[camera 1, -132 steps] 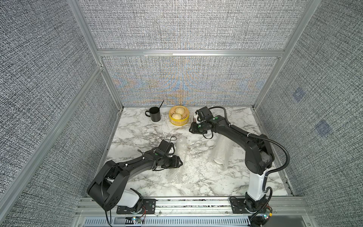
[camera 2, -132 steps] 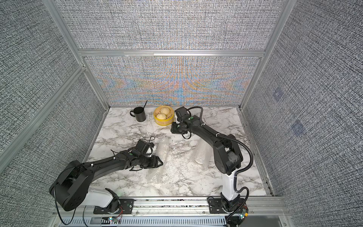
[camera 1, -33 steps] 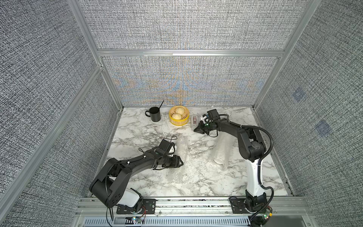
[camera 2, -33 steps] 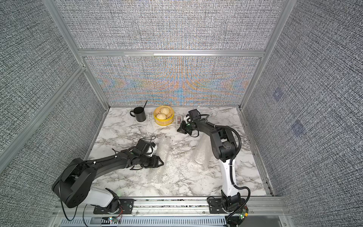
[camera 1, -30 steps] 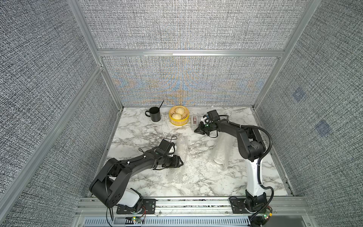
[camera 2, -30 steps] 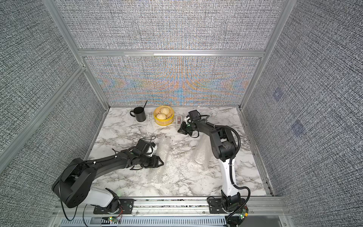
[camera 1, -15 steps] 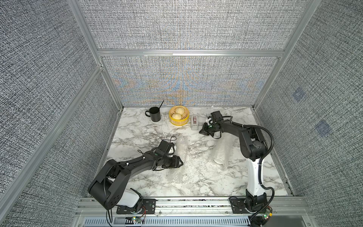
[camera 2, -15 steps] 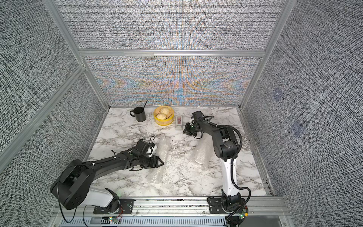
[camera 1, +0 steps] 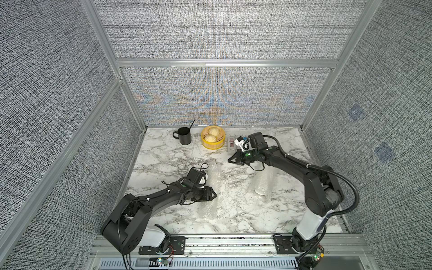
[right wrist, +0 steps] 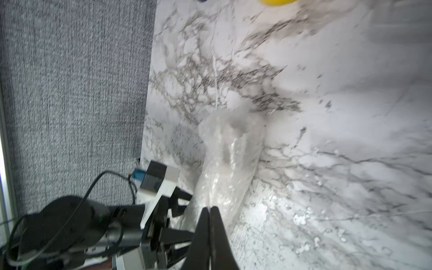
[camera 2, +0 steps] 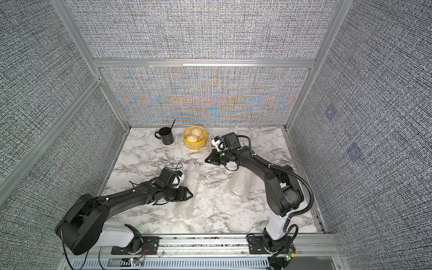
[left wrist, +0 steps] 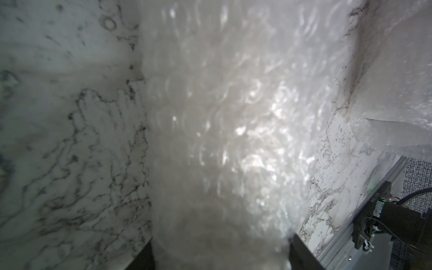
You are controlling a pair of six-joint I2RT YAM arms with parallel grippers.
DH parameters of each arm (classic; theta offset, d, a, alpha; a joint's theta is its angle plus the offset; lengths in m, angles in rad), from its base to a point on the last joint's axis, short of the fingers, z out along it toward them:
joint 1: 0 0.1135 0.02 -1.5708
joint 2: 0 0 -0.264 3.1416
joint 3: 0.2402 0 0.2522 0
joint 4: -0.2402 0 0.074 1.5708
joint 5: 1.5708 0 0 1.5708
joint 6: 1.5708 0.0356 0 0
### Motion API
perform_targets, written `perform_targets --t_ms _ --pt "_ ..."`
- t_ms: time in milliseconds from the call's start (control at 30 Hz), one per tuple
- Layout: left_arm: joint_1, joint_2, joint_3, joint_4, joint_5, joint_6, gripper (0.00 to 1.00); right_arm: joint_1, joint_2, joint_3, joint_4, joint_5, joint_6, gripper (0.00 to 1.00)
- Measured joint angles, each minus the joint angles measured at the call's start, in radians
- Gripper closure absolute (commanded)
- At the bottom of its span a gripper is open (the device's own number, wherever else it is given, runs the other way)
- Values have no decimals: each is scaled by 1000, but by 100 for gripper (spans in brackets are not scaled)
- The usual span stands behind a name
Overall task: Wrap vases in bubble wrap
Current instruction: Stick the tape on the bubble wrap.
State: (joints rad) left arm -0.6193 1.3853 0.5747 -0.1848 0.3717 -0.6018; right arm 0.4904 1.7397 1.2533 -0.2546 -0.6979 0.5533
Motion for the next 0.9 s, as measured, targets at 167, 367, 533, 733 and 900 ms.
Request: perform_targets --t_ms 167,367,533,733,900 --pt "0 -9 -20 27 3 3 46 69 -61 -101 -18 -21 -17 100" --pt "1 -31 -54 71 3 6 46 150 -43 -140 8 -38 -21 100" --pt "1 -35 -63 83 5 12 46 160 13 -109 20 -32 -21 100" --pt "1 -35 -61 81 6 34 46 174 74 -20 -31 -8 -76 100" --pt "6 -43 -70 84 10 46 46 176 95 12 -90 16 -121 100"
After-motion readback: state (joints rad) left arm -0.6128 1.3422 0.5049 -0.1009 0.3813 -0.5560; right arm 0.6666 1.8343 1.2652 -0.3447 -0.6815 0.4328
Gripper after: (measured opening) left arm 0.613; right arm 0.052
